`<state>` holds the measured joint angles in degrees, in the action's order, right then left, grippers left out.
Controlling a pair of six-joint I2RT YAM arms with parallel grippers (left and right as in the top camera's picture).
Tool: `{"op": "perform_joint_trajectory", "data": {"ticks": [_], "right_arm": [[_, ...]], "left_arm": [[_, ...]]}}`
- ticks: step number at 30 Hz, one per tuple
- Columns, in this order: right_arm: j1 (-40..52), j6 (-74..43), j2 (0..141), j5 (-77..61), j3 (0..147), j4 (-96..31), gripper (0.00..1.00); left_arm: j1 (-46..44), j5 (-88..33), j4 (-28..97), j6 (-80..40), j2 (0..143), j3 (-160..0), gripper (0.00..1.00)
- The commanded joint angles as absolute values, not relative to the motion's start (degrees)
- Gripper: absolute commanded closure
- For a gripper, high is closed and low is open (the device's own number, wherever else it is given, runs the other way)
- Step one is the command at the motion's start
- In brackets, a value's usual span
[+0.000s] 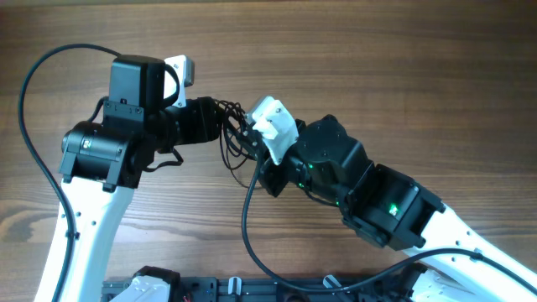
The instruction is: Untangle cables
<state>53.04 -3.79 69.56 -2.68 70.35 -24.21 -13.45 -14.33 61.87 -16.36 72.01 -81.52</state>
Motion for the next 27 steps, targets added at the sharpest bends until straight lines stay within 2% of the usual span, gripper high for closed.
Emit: {"op": "perform_joint_trajectory", "data": {"ticks": [1,12,14,18,27], "right_arm": [[52.8,-3.0,67.1,-1.9,71.3,-23.9,0.96],[52.8,-3.2,65.6,-1.9,71.3,-24.2,0.96],[52.8,-3.2,65.6,-2.4,71.3,-24.1,0.96],[52.8,-3.2,65.1,-4.0,71.3,-24.0,0.96],[52.8,-3.2,61.0,-6.9,71.3,-24.1,0.96]], "left_arm": [[-13.8,-15.2,61.6,-15.4,71.9,-82.1,0.43],[-13.8,-16.1,60.3,-18.7,71.9,-82.1,0.36],[-14.1,-17.1,59.6,-18.9,71.9,-82.1,0.4],[-14.7,-18.6,58.0,-19.1,71.9,-82.1,0.41],[-15.3,-18.1,55.6,-18.9,71.9,-82.1,0.36]]}}
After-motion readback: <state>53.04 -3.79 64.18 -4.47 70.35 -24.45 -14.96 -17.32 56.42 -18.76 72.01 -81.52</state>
